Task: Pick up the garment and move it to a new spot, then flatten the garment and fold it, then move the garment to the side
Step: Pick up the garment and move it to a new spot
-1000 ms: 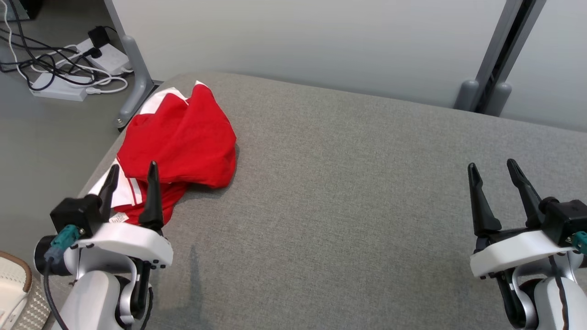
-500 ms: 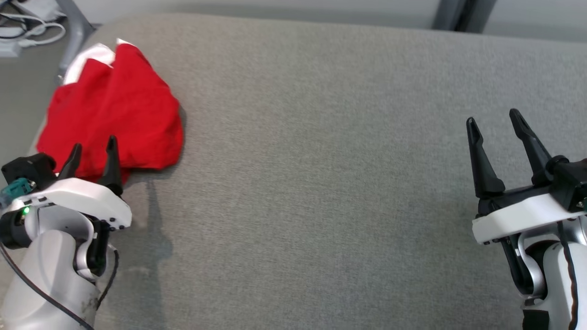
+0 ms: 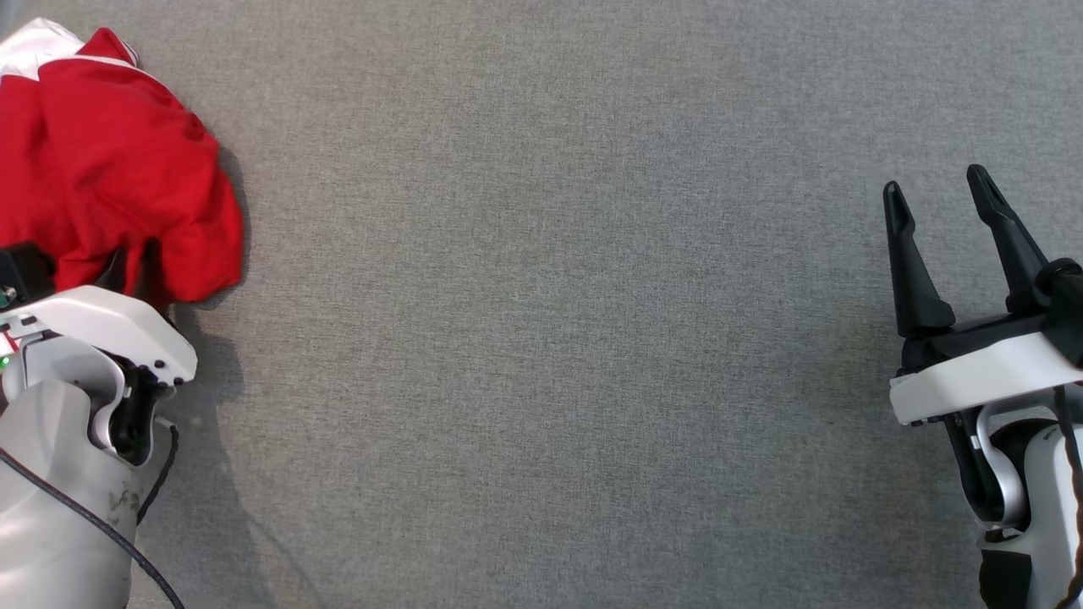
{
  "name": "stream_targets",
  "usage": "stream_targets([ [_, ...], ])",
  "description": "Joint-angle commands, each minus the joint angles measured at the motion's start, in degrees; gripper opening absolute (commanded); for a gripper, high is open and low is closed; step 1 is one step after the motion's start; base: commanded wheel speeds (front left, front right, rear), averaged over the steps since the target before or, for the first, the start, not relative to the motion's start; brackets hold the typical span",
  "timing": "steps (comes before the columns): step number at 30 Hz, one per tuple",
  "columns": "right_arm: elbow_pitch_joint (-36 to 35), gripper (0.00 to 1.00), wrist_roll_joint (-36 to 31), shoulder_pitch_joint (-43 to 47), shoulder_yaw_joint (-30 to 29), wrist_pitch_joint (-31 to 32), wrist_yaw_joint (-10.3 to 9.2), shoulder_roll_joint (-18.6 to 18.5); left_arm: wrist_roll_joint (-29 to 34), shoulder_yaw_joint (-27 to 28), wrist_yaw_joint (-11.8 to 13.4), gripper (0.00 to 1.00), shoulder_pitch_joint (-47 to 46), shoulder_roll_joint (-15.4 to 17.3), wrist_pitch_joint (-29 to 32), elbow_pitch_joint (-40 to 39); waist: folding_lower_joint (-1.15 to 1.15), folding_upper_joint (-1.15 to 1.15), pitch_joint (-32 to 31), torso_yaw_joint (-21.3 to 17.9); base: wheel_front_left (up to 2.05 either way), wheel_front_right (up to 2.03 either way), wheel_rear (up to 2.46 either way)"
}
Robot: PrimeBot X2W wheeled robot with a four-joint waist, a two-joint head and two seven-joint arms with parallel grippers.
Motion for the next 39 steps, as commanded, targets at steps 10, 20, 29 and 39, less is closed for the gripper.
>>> stream_targets([
  [10, 2.1, 1.00, -0.1, 0.2, -1.1, -1.8, -0.02, 0.6, 2.3, -0.6, -0.1, 0.00, -3.2, 1.6, -10.3, 2.8, 0.00, 0.00, -4.1, 0.5, 0.00, 0.00, 0.00],
  [20, 3.3, 1.00, 0.4, 2.6, -1.9, -2.9, -0.02, 1.7, 4.0, 0.4, 3.7, 0.00, 2.0, 2.8, -12.9, -7.7, 0.00, 0.00, -10.4, 0.5, 0.00, 0.00, 0.00],
  [29, 3.8, 1.00, 0.4, 4.8, -2.6, -3.3, -0.02, 2.4, 4.9, 1.8, 10.4, 1.00, 15.9, 0.6, -13.2, -28.6, 0.00, 0.00, -14.6, 2.0, 0.00, 0.00, 0.00],
  [39, 5.3, 1.00, 0.8, 7.6, -1.5, -3.5, -0.02, 3.0, 7.1, -0.2, 15.8, 1.00, 30.0, 0.0, -10.4, -44.1, 0.00, 0.00, -18.9, 3.0, 0.00, 0.00, 0.00],
])
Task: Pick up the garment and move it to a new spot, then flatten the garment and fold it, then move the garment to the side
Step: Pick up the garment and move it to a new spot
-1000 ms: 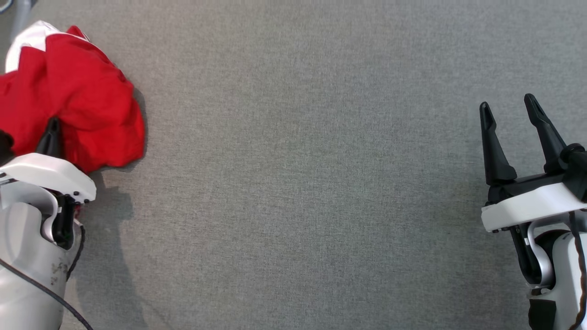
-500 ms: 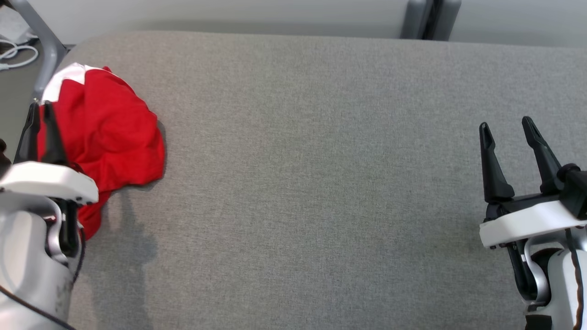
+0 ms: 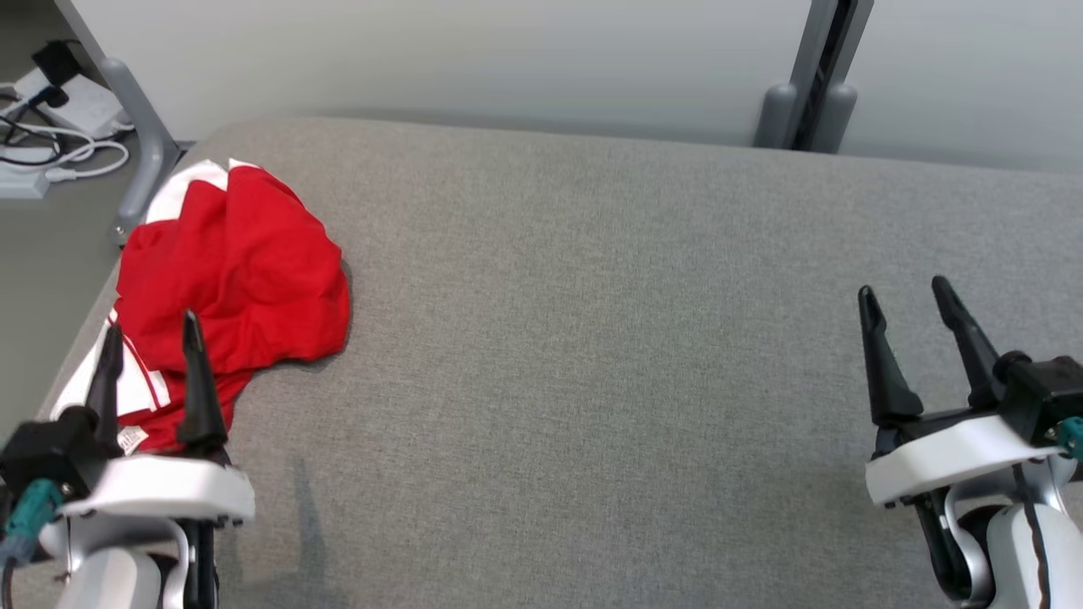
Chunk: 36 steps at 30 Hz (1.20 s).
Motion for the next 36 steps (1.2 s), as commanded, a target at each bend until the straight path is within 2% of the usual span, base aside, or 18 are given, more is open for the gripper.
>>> stream_targets([
  [1, 0.2, 1.00, 0.4, 0.6, 0.1, -0.3, -0.02, -0.1, 0.3, -0.1, 0.4, 1.00, 0.9, 0.4, 0.3, -0.7, 0.00, 0.00, -0.9, 0.1, 0.00, 0.00, 0.00],
  [11, 0.8, 1.00, 0.9, 3.5, 0.2, -0.7, -0.02, 0.3, 1.4, -1.7, 3.4, 1.00, 7.8, 0.8, 4.3, -7.2, 0.00, 0.00, -3.8, -0.1, 0.00, 0.00, 0.00],
  [27, -0.1, 1.00, 0.7, 3.2, 0.2, -0.1, -0.02, 0.6, 1.7, -2.1, 4.7, 1.00, 7.2, 1.3, 5.8, -10.1, 0.00, 0.00, -3.1, -0.3, 0.00, 0.00, 0.00],
  [32, -0.9, 1.00, 0.5, 2.4, 0.1, 0.4, -0.02, 0.6, 1.3, -2.1, 3.9, 1.00, 3.6, 1.6, 5.7, -11.0, 0.00, 0.00, -1.5, 0.0, 0.00, 0.00, 0.00],
  [36, -1.7, 1.00, 0.1, 1.3, 0.6, 1.2, -0.02, 0.3, 0.8, -3.0, 1.8, 1.00, -1.3, 2.5, 7.6, -9.2, 0.00, 0.00, 0.8, -0.8, 0.00, 0.00, 0.00],
])
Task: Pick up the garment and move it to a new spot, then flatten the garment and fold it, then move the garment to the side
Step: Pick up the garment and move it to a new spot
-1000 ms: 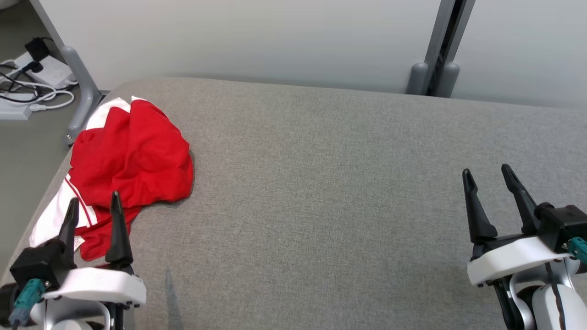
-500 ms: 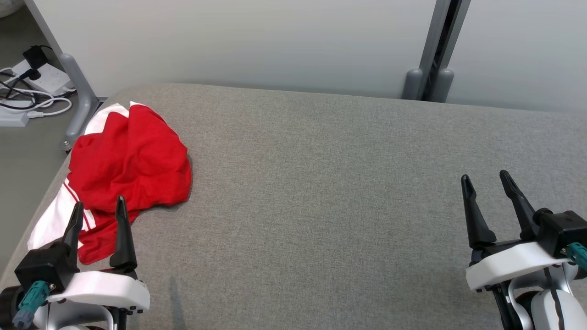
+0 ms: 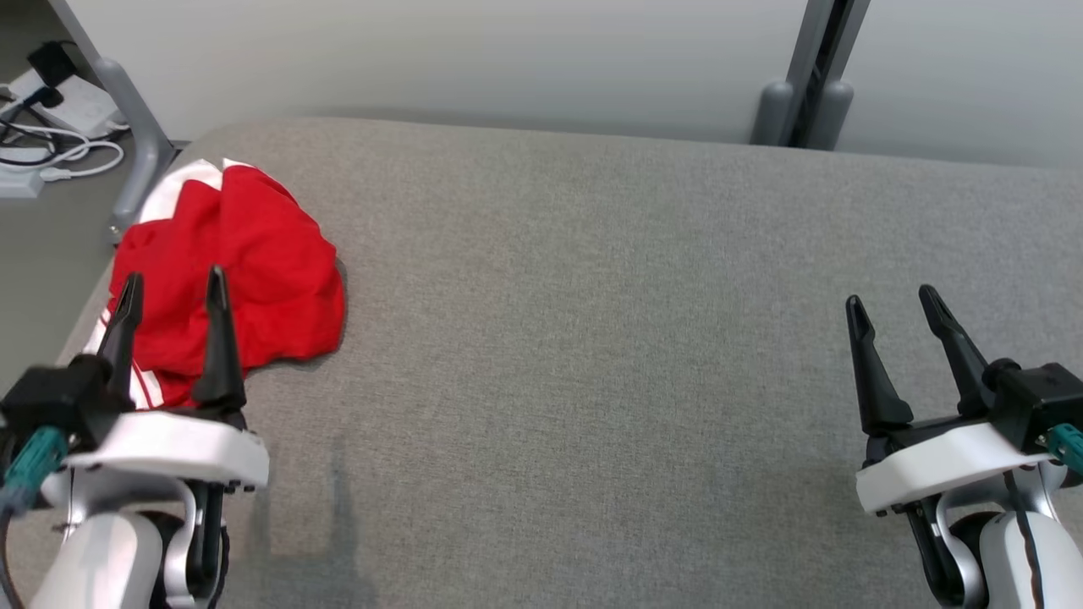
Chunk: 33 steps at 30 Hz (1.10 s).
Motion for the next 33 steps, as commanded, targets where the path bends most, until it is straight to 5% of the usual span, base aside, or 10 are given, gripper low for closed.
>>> stream_targets([
  [1, -0.5, 1.00, -0.2, -1.2, 0.2, 0.4, -0.02, -0.6, -0.5, -0.6, -1.3, 1.00, -3.1, 0.7, 1.4, 1.8, 0.00, 0.00, 2.3, -1.1, 0.00, 0.00, 0.00],
  [14, -1.2, 1.00, -0.8, -6.9, 3.2, 1.2, -0.02, -1.6, -6.2, -4.1, -9.5, 1.00, -17.3, -1.8, 8.0, 27.2, 0.00, 0.00, 13.0, -5.6, 0.00, 0.00, 0.00],
  [22, -0.3, 1.00, -0.7, -9.2, 3.4, 0.7, -0.02, -2.1, -7.8, -4.6, -11.9, 1.00, -26.0, -1.8, 11.6, 46.1, 0.00, 0.00, 16.5, -6.5, 0.00, 0.00, 0.00],
  [24, -0.1, 1.00, -0.7, -9.4, 3.3, 0.7, -0.02, -2.1, -7.7, -5.1, -12.6, 0.00, -27.1, -1.8, 12.0, 48.3, 0.00, 0.00, 16.8, -6.5, 0.00, 0.00, 0.00],
  [33, 0.6, 1.00, -0.8, -9.3, 1.4, -0.2, -0.02, -1.9, -5.1, -4.5, -11.0, 0.00, -30.8, 0.0, 2.2, 47.3, 0.00, 0.00, 15.1, -5.8, 0.00, 0.00, 0.00],
])
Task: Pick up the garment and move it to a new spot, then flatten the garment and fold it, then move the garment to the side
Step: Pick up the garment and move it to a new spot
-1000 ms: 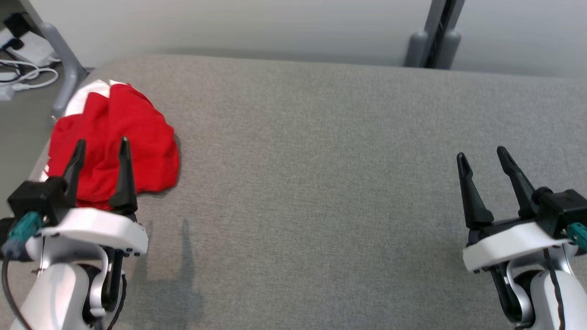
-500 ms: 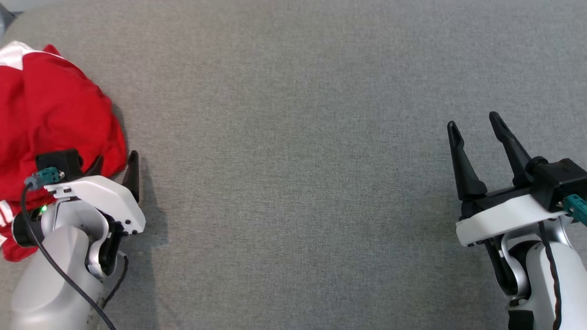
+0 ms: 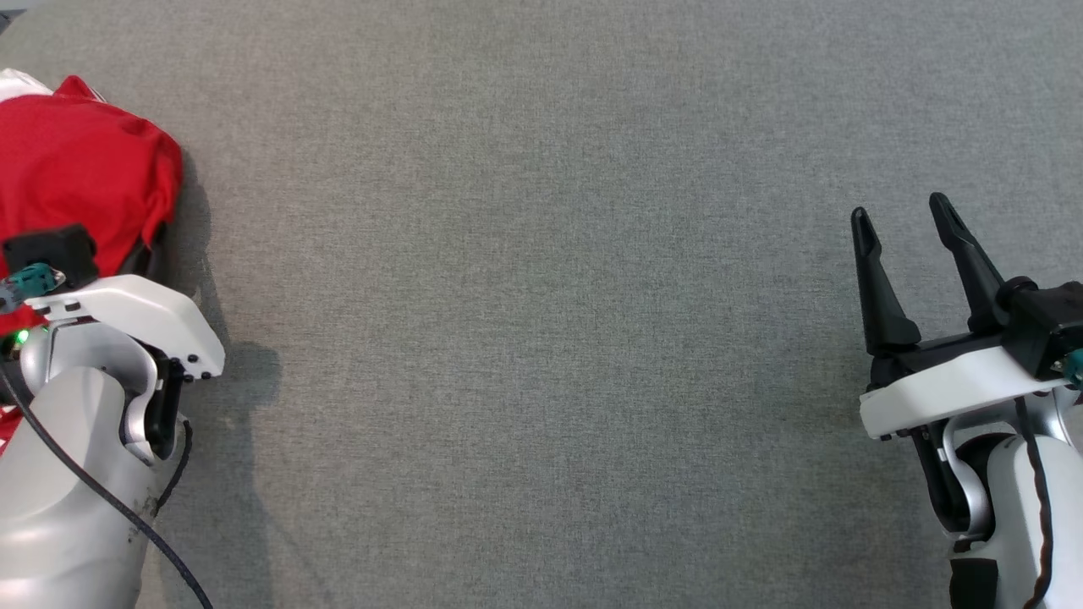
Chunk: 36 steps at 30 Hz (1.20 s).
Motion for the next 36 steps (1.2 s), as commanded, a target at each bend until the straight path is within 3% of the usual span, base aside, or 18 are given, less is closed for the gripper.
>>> stream_targets([
  [1, 0.0, 1.00, -0.4, 0.1, -0.6, -0.6, -0.02, -0.3, 0.7, 0.5, 0.9, 0.00, -1.1, 0.9, -2.1, -1.6, 0.00, 0.00, -1.1, 0.4, 0.00, 0.00, 0.00],
  [10, -0.1, 1.00, 0.0, 2.6, -2.6, -1.4, -0.02, 0.5, 3.0, 2.0, 6.5, 0.00, 6.3, 3.4, -8.2, -20.9, 0.00, 0.00, -7.0, 0.8, 0.00, 0.00, 0.00],
  [15, -0.7, 1.00, 0.2, 4.5, -3.4, -1.7, -0.02, 0.9, 4.3, 2.0, 10.9, 0.00, 14.3, 4.4, -6.1, -35.5, 0.00, 0.00, -10.5, 0.0, 0.00, 0.00, 0.00],
  [24, -2.4, 1.00, 0.8, 8.4, -4.1, -0.9, -0.02, 1.4, 5.4, 0.6, 16.6, 0.00, 27.0, 4.0, -2.3, -53.5, 0.00, 0.00, -14.8, -2.7, 0.00, 0.00, 0.00],
  [28, -3.0, 1.00, 1.2, 9.5, -4.2, -0.4, -0.02, 1.5, 5.9, -1.8, 16.8, 0.00, 29.1, 3.4, -0.9, -57.1, 0.00, 0.00, -15.6, -4.7, 0.00, 0.00, 0.00],
  [36, -3.6, 1.00, 3.3, 9.2, -2.2, -0.2, -0.02, 1.5, 6.2, -9.2, 12.0, 0.00, 23.5, 0.9, 1.3, -54.4, 0.00, 0.00, -14.3, -13.9, 0.00, 0.00, 0.00],
])
